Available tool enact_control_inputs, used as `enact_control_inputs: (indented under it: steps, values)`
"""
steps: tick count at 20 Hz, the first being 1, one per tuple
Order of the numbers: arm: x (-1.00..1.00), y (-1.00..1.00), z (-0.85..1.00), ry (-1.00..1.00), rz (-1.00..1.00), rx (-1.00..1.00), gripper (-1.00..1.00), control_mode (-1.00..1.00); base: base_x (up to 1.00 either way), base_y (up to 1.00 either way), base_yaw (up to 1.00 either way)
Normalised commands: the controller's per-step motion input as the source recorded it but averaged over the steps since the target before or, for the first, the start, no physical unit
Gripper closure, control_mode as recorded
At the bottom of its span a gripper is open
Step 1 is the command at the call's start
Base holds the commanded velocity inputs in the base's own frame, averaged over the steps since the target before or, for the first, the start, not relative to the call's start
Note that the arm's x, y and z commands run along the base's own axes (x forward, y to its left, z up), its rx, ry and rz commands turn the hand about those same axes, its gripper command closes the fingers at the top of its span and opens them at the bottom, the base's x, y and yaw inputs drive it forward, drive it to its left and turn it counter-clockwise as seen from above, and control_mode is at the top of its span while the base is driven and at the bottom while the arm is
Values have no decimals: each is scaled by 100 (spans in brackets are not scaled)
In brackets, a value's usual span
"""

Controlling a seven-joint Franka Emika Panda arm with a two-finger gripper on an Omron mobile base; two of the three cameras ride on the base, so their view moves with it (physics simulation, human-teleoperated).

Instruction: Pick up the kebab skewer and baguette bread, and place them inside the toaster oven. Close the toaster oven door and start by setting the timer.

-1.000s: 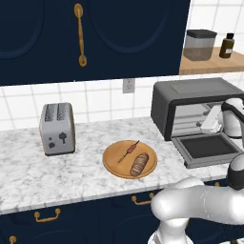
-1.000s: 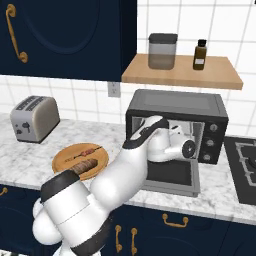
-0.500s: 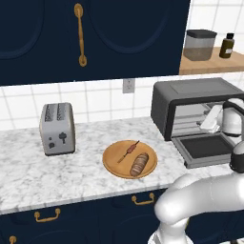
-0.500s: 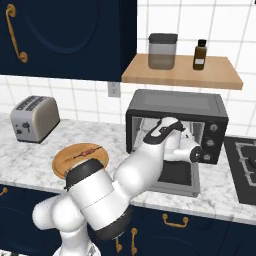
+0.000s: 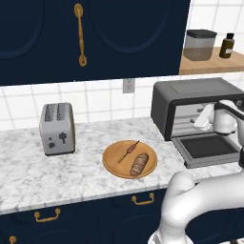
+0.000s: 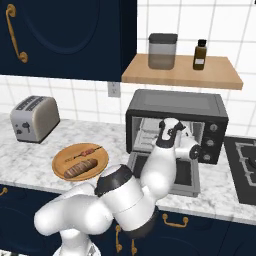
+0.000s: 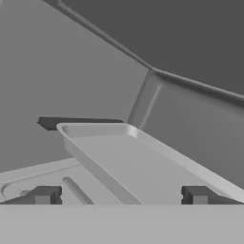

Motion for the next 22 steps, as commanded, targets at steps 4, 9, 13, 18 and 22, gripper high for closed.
enact_control_inputs:
  steps: [4,9,13,18,22]
  values:
    - [38,-3,-32,0,-3,-3,-100,-100,0,0,0]
    - [40,-5,-20,-1,-4,-6,-100,-100,0,0,0]
    - [35,-4,-15,-4,-3,-8,-100,-100,0,0,0]
    - [18,-4,-6,-11,-3,-10,-100,-100,0,0,0]
    - [14,-8,0,-6,-3,-6,100,-100,0,0,0]
